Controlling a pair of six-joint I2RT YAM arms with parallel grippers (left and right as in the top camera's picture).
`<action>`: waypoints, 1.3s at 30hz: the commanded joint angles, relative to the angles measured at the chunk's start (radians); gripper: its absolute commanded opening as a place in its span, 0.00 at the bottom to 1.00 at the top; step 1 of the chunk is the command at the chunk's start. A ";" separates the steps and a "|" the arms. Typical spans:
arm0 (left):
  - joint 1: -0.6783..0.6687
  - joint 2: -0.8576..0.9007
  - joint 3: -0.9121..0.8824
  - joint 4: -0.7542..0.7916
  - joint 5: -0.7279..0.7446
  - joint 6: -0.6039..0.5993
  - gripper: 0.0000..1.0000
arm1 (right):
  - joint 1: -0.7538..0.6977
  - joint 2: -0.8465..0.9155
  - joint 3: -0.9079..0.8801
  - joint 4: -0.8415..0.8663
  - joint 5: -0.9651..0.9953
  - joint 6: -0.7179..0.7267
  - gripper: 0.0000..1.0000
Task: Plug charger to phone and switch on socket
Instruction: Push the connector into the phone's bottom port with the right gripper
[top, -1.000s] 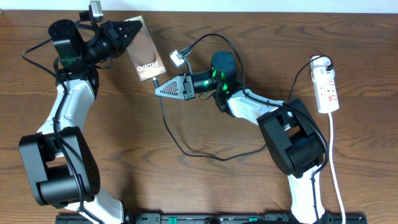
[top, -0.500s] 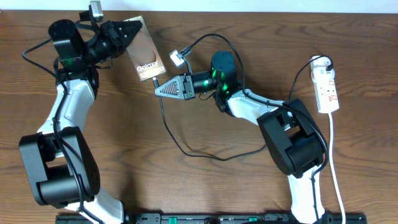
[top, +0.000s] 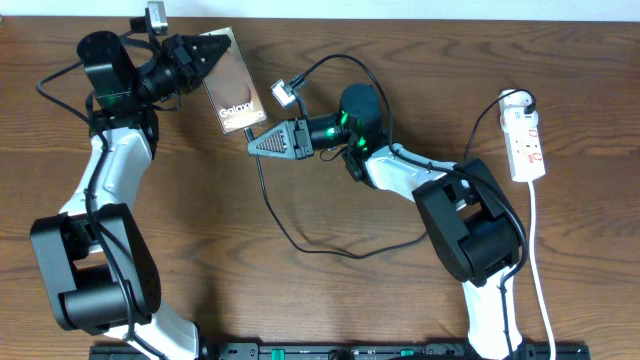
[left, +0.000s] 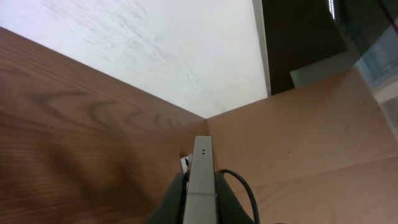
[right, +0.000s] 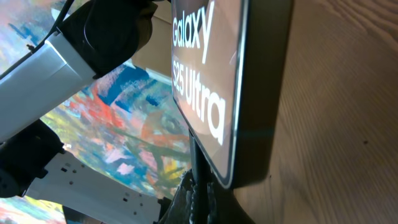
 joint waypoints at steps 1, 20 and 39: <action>-0.012 -0.024 0.004 0.002 0.102 0.021 0.08 | -0.001 -0.003 0.007 0.013 0.091 0.015 0.01; -0.031 -0.021 0.003 0.002 0.187 0.054 0.08 | -0.018 -0.003 0.007 0.013 0.093 0.014 0.01; 0.026 -0.020 0.003 0.001 0.123 0.091 0.08 | -0.018 -0.003 0.007 0.014 0.037 0.010 0.99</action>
